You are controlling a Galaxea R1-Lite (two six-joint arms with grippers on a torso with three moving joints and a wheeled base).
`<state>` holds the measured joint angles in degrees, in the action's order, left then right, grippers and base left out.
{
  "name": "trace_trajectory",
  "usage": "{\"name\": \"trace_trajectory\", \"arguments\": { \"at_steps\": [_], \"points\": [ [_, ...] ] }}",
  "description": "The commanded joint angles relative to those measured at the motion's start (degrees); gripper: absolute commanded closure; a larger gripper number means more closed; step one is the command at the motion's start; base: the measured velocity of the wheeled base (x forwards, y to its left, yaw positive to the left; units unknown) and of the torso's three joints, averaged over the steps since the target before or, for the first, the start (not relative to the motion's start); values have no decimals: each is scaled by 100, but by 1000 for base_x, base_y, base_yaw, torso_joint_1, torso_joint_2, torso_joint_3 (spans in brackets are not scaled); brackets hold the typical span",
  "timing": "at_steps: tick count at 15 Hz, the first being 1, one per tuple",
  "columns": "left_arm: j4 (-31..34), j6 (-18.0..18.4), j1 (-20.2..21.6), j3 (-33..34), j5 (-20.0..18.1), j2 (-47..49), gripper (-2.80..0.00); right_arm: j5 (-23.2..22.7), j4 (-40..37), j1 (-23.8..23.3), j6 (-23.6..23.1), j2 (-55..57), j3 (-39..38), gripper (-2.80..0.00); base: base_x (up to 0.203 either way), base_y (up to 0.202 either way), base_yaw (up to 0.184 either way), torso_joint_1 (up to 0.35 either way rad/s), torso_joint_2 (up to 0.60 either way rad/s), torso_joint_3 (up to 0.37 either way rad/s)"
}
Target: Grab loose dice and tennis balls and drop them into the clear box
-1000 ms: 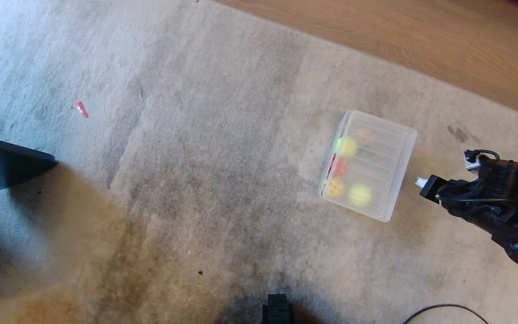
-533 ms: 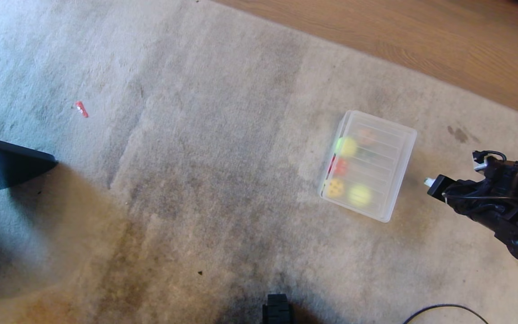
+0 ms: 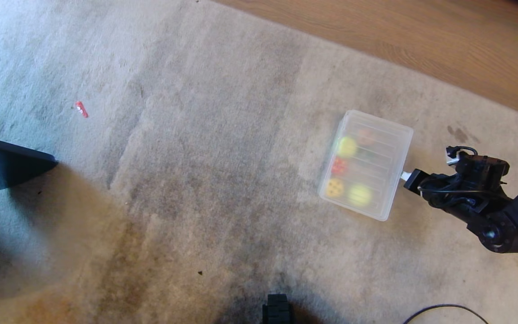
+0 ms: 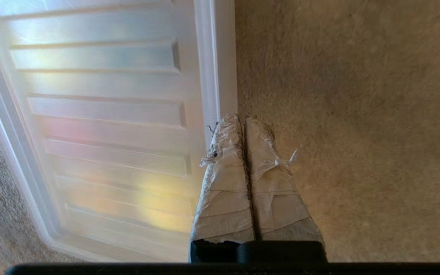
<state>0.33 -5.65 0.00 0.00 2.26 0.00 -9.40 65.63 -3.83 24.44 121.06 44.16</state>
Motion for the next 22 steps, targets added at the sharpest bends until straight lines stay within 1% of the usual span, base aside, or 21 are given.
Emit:
{"name": "trace_trajectory", "arguments": {
  "at_steps": [1,5,9,13,15,17,19,22],
  "points": [
    [2,-6,0,0,3,0,0,8,38,119,26,173,84,0,0,0,0,0,0,0],
    [2,-6,0,0,3,0,0,41,52,111,-6,117,57,0,0,0,0,0,0,0],
    [2,-6,0,0,3,0,0,81,9,94,-118,-340,-274,0,0,0,0,0,0,0],
    [2,-6,0,0,3,0,0,131,-223,-42,-275,-1048,-733,0,0,0,0,0,0,0],
    [2,-6,0,0,3,3,0,140,-356,-72,-314,-1751,-1099,0,0,0,0,0,0,0],
    [2,-6,0,0,3,3,0,140,-795,-69,-412,-2781,-1433,0,0,0,0,0,0,0],
    [2,-6,0,0,3,0,0,136,-1448,-63,-521,-4034,-1756,0,0,0,0,0,0,0],
    [2,-6,0,0,3,0,0,130,-3039,-54,-727,-6138,-2005,0,0,0,0,0,0,0]
  ]
}}
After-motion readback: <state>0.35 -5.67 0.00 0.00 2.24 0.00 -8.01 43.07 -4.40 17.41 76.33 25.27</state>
